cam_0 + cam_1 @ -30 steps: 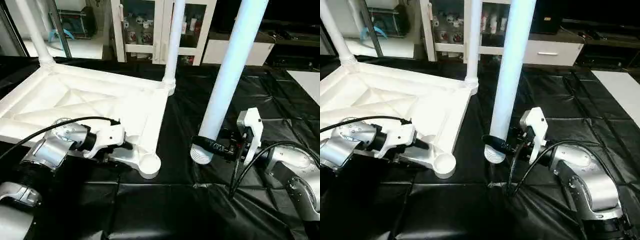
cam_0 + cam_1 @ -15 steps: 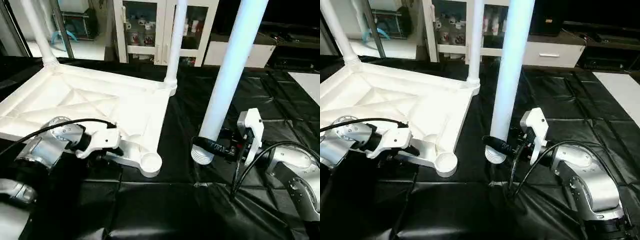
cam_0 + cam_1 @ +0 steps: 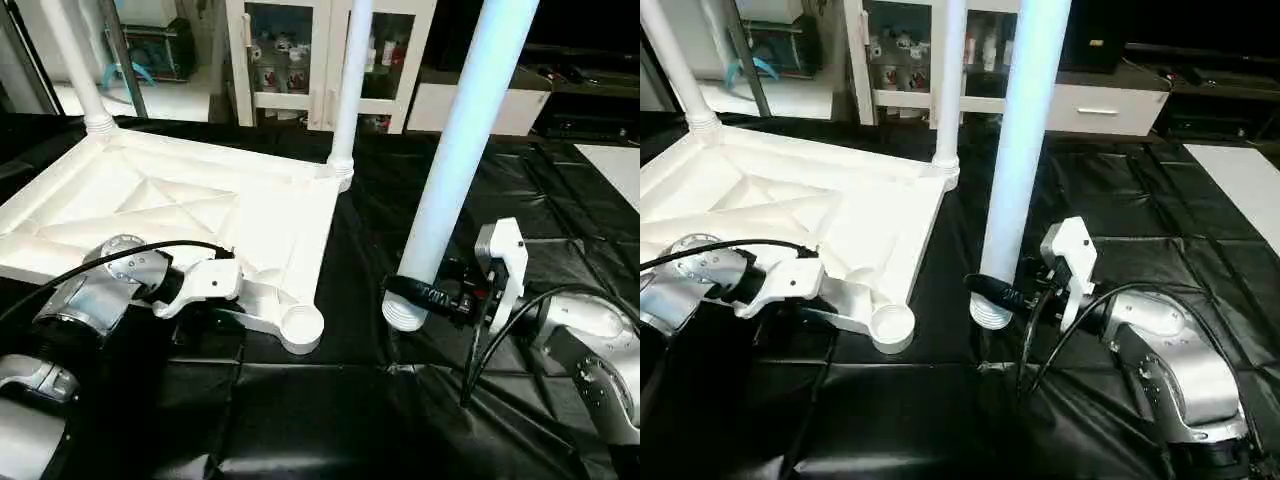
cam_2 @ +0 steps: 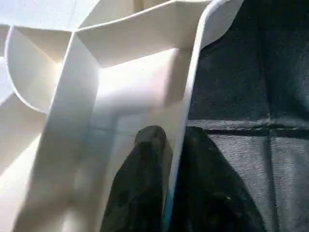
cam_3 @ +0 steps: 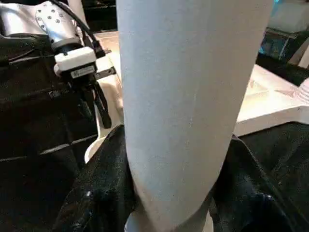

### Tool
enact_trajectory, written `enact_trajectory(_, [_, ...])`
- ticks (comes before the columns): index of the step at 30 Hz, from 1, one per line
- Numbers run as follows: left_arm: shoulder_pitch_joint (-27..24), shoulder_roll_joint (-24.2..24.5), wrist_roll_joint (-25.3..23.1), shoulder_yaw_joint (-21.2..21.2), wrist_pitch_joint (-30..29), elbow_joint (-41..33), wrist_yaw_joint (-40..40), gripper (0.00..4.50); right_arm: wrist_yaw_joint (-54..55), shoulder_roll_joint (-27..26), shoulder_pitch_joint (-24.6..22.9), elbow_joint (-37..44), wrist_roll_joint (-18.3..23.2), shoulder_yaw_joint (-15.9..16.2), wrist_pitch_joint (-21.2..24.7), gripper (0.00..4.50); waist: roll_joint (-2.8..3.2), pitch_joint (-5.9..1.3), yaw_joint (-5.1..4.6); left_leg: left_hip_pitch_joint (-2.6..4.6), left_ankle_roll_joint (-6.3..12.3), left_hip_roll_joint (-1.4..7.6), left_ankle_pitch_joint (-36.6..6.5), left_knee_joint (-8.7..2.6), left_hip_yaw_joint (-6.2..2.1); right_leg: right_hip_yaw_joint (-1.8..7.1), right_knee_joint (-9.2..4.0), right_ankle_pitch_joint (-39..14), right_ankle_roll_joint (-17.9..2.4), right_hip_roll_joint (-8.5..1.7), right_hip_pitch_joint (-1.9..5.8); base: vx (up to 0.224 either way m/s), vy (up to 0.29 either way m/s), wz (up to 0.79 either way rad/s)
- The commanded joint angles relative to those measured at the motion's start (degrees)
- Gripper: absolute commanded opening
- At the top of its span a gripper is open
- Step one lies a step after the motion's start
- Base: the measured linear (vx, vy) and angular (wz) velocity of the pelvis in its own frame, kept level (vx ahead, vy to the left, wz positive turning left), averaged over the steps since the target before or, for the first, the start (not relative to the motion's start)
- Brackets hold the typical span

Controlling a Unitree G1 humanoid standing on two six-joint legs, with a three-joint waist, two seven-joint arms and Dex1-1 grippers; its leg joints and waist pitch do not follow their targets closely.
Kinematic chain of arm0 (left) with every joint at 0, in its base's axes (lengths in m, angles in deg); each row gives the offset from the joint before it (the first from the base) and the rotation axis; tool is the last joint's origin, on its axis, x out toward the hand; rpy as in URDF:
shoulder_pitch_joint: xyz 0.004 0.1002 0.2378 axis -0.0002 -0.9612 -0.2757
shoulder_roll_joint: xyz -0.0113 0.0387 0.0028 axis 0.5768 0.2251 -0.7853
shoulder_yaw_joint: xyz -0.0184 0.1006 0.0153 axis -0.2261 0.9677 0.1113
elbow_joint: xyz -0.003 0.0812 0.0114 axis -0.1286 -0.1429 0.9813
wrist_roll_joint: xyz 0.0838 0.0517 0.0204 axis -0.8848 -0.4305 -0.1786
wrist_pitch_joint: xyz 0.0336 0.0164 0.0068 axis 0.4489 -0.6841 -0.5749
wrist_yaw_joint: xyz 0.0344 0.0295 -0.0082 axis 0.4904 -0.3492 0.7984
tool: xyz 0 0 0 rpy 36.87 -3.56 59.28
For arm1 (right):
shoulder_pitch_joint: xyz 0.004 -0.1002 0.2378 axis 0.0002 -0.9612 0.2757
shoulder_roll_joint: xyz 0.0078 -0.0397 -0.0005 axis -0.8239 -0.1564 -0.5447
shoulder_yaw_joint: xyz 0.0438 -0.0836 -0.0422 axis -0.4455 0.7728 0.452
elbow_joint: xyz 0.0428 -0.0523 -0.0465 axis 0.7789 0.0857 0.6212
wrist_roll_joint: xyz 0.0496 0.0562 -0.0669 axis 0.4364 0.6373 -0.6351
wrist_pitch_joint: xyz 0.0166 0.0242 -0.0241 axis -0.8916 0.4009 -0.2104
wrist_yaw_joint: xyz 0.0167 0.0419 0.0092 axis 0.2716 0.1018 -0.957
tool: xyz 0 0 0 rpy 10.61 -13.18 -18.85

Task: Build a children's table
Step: Pick table leg

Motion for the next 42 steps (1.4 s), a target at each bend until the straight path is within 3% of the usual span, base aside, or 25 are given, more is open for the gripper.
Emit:
enact_trajectory(1, [-2.93,-2.59,3.86,-1.5,-6.59,-6.8,1.03,0.45,2.48,-1.23,-0.19,1.07,-0.47,-0.2,-0.54,1.85,0.91,-3.38,-0.17,2.37,-4.46,4.39,-16.71,-5.31,-2.17,2.19,-3.76,-3.48,-13.89,-3.9,0.96,0.0,0.0,0.0])
enact_trajectory(4, [-5.83,-3.54,3.94,-0.8,-8.07,-9.44,1.96,0.38,5.33,-2.61,-0.09,0.04,-1.8,-0.15,-0.62,1.85,0.93,-3.57,-0.21,2.26,-3.15,4.35,-13.96,-5.06,-1.99,2.1,-3.53,0.0,-14.7,-3.81,1.09,0.0,0.0,0.0])
enact_trajectory(6, [-7.43,-3.86,3.53,-0.28,-9.03,-10.85,2.46,0.22,6.5,-3.18,-0.06,-0.42,-2.21,-0.13,-0.41,1.85,0.86,-3.48,-0.21,2.15,-2.49,4.2,-13.88,-5.01,-1.91,2.14,-3.68,-1.0,-14.33,-3.79,1.17,0.0,0.0,0.0])
enact_trajectory(10, [-10.64,-7.42,3.35,-2.01,-17.76,-16.57,9.98,0.06,12.0,-5.79,1.08,-1.75,-3.07,-0.95,1.54,1.85,0.83,-3.09,-0.46,2.26,-2.85,4.32,-16.82,-5.29,-2.02,2.42,-4.55,-9.3,-12.72,-3.99,0.93,0.0,0.0,0.0])
enact_trajectory(13, [-11.44,-9.42,3.52,-3.24,-20.09,-18.53,13.28,0.0,13.21,-6.57,1.38,-2.12,-3.17,-1.09,1.97,1.85,0.74,-3.01,-0.61,2.19,-3.13,4.16,-18.13,-5.29,-2.16,2.47,-5.15,-14.31,-10.76,-3.99,0.82,0.0,0.0,0.0])
enact_trajectory(15, [-11.9,-10.95,2.49,-4.08,-21.86,-19.78,16.59,0.0,13.96,-6.95,1.48,-2.33,-3.45,-1.08,2.31,1.85,0.4,-3.01,-0.68,2.07,-2.8,4.25,-17.4,-5.29,-2.1,2.51,-5.19,-14.12,-10.35,-3.94,0.85,0.0,0.0,0.0])
enact_trajectory(23, [-13.31,-14.83,-4.14,-3.07,-30.8,-24.45,27.73,0.0,17.42,-7.49,2.91,-4.05,-4.16,-2.05,3.46,1.85,0.53,-3.26,-2.01,1.43,-0.43,3.94,-13.26,-5.0,-2.19,2.3,-5.15,-10.9,-10.07,-3.56,1.21,0.0,0.0,0.0])
enact_trajectory(28, [-13.62,-14.39,-2.96,-0.95,-25.37,-25.92,24.33,0.0,16.02,-6.39,2.97,-3.71,-3.85,-1.63,3.34,1.85,0.69,-3.3,-2.21,1.46,0.67,3.85,-13.19,-4.84,-2.13,2.29,-5.31,-10.14,-10.42,-3.43,1.12,0.0,0.0,0.0])
enact_trajectory(31, [-14.31,-14.38,-1.83,-0.77,-23.21,-27.38,22.03,0.0,12.59,-5.28,3.01,-2.61,-2.15,-1.19,3.77,1.85,0.9,-3.53,-2.22,1.54,1.19,4.02,-11.7,-4.76,-2.07,2.23,-4.92,-6.57,-11.11,-3.4,1.34,0.0,0.0,0.0])
enact_trajectory(32, [-14.29,-14.73,-1.12,-1.04,-23.48,-27.81,21.74,0.53,10.51,-4.63,3.34,-2.13,-1.25,-0.8,3.98,1.85,0.84,-3.52,-2.25,1.64,1.58,4.04,-10.71,-4.71,-1.95,2.18,-4.79,-4.62,-11.68,-3.27,1.24,0.0,0.0,0.0])
enact_trajectory(35, [-13.89,-14.86,-0.67,-0.98,-22.72,-27.75,21.77,0.86,8.62,-4.35,4.54,-2.54,0.17,-0.52,4.96,1.85,0.85,-3.59,-2.07,1.55,2.9,3.97,-9.24,-4.49,-1.84,2.11,-4.6,-2.73,-12.89,-3.39,1.42,0.0,0.0,0.0])
enact_trajectory(40, [-12.25,-14.34,-1.95,-0.23,-17.18,-23.7,22.19,0.86,4.36,-3.61,6.65,-5.18,1.28,0.36,5.0,1.85,0.81,-3.59,-1.52,1.85,2.47,4.14,-10.06,-4.48,-1.78,2.11,-4.7,-3.84,-12.89,-3.36,1.22,0.0,0.0,0.0])
enact_trajectory(42, [-11.16,-13.87,-1.95,-0.33,-15.18,-21.12,20.87,0.62,1.63,-2.98,7.84,-6.96,1.31,1.13,4.43,1.85,0.65,-3.58,-1.32,1.9,1.84,4.12,-9.84,-4.56,-1.78,2.05,-4.58,-3.33,-12.74,-3.36,1.3,0.0,0.0,0.0])
